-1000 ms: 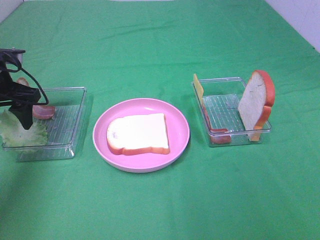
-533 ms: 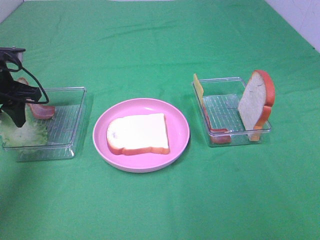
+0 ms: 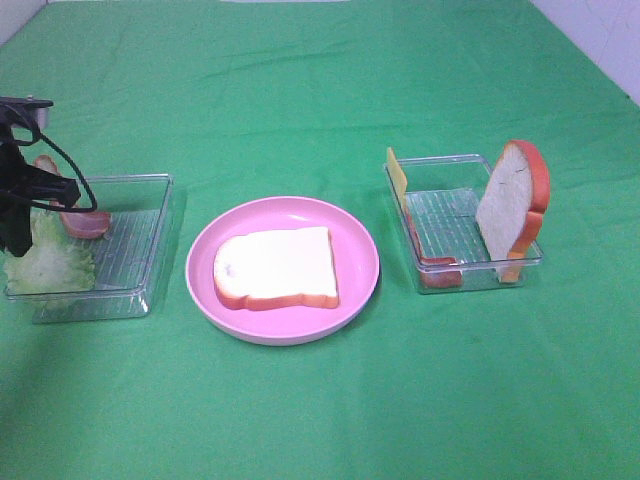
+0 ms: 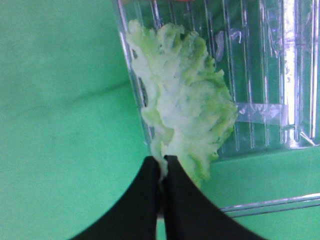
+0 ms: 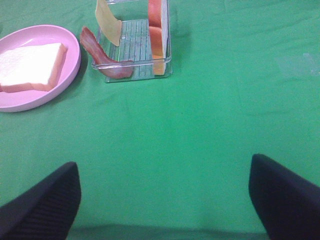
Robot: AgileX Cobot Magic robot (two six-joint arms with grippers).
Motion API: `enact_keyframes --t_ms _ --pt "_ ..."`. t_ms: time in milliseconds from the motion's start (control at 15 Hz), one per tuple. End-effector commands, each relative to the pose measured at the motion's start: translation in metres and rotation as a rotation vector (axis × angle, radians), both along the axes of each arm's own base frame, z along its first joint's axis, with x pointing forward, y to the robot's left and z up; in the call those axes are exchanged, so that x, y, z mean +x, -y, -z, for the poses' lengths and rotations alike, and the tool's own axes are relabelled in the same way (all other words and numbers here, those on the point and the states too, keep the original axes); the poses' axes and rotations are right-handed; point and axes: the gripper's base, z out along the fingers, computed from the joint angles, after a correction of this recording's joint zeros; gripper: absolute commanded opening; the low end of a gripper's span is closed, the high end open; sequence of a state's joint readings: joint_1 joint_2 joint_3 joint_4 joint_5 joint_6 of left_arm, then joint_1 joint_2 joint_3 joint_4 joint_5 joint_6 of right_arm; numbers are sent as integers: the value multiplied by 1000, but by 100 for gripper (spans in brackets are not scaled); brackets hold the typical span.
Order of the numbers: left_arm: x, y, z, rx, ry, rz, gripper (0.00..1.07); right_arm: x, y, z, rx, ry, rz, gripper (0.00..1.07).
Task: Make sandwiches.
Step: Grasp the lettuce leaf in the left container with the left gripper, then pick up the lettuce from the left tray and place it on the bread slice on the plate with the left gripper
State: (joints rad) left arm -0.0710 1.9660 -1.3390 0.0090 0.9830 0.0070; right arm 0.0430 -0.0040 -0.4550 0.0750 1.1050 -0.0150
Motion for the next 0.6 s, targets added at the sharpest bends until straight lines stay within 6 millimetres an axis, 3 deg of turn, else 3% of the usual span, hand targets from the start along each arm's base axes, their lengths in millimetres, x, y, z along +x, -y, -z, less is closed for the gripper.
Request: enact_keyframes --t_ms 67,467,533,600 --pt "-2 3 -10 -22 19 -5 0 -4 0 1 -7 33 -2 87" --pt "-15 25 -76 -117 194 12 0 -4 0 1 -7 33 -2 87" --pt "-17 35 -92 -141 234 33 0 -4 0 1 -7 33 -2 87" --pt "-15 58 -118 -218 261 93 0 -4 0 1 -7 33 -2 87"
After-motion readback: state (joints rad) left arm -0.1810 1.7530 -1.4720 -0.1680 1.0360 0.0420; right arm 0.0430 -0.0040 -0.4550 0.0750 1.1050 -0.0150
